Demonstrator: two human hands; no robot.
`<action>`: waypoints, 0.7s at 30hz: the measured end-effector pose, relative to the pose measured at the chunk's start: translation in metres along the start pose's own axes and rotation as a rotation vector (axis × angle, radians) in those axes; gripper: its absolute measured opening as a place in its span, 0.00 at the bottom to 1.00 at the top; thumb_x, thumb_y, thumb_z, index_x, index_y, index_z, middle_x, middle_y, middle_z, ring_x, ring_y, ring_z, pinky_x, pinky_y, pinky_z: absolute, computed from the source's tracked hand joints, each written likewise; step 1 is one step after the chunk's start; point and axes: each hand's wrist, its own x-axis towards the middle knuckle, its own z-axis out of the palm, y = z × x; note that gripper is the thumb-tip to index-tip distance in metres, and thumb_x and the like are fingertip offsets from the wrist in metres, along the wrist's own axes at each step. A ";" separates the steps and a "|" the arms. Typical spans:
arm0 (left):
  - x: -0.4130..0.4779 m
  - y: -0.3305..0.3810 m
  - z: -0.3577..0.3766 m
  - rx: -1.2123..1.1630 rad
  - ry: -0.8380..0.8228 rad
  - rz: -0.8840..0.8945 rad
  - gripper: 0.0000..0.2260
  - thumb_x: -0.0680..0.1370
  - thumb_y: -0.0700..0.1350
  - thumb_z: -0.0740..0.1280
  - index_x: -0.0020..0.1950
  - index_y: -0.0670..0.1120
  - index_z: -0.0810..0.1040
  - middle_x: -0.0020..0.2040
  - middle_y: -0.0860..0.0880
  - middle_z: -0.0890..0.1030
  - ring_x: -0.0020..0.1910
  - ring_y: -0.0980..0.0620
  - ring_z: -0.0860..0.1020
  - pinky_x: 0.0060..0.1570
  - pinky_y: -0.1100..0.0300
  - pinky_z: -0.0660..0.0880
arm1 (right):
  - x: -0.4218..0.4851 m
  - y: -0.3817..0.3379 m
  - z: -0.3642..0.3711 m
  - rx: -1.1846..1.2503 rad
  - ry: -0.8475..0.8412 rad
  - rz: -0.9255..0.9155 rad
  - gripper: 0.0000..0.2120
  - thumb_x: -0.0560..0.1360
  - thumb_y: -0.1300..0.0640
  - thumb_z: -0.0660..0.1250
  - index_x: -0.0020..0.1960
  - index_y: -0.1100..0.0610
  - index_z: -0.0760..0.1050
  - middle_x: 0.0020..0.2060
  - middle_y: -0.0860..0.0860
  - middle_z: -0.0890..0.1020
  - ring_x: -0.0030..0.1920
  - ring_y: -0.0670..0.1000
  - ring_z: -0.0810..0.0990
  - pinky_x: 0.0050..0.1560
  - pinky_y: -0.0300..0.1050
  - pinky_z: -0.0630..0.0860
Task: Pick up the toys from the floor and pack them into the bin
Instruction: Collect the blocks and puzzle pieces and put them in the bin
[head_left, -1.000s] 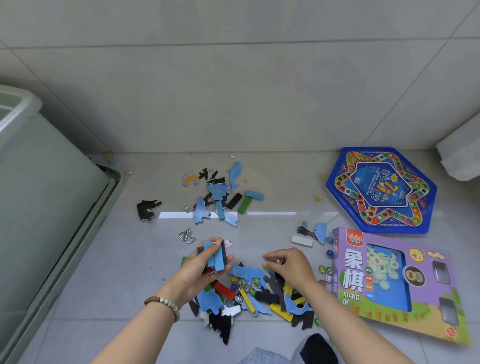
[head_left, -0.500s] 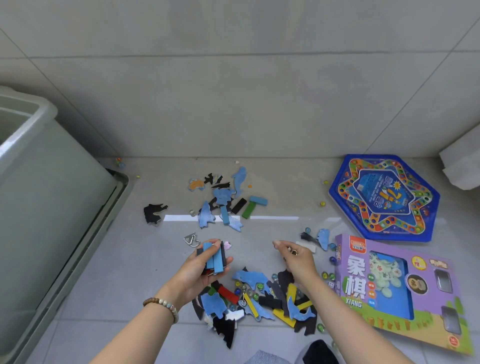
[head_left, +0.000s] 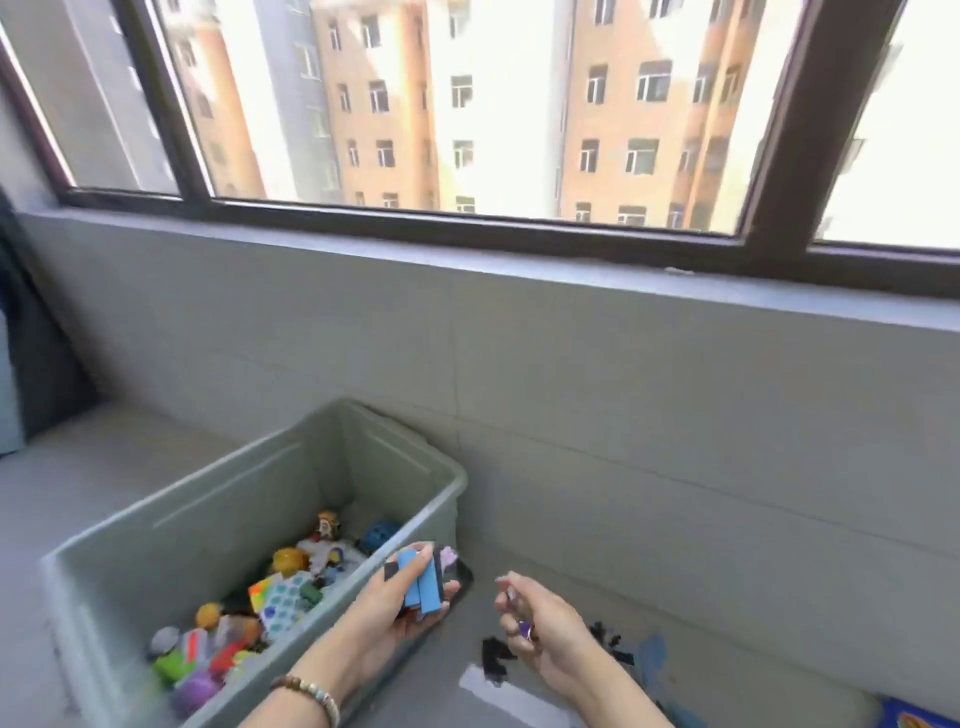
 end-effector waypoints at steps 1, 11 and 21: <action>-0.006 0.016 -0.021 -0.014 0.029 0.032 0.09 0.78 0.45 0.66 0.56 0.45 0.75 0.48 0.46 0.83 0.38 0.48 0.84 0.32 0.59 0.81 | 0.001 0.000 0.032 -0.009 -0.030 0.017 0.06 0.78 0.62 0.60 0.44 0.62 0.74 0.31 0.54 0.74 0.19 0.45 0.66 0.16 0.32 0.55; -0.003 0.037 -0.230 -0.050 0.341 0.026 0.11 0.77 0.47 0.68 0.46 0.39 0.76 0.39 0.39 0.80 0.23 0.51 0.75 0.22 0.63 0.67 | 0.085 0.081 0.236 -0.050 -0.128 0.283 0.10 0.81 0.62 0.54 0.43 0.63 0.68 0.31 0.56 0.72 0.23 0.48 0.70 0.16 0.35 0.65; 0.034 0.024 -0.266 0.136 0.505 -0.002 0.33 0.78 0.50 0.66 0.76 0.43 0.54 0.74 0.44 0.62 0.71 0.45 0.65 0.68 0.51 0.64 | 0.114 0.077 0.225 -0.321 -0.118 0.134 0.21 0.80 0.60 0.59 0.72 0.58 0.62 0.74 0.55 0.60 0.74 0.57 0.58 0.70 0.54 0.65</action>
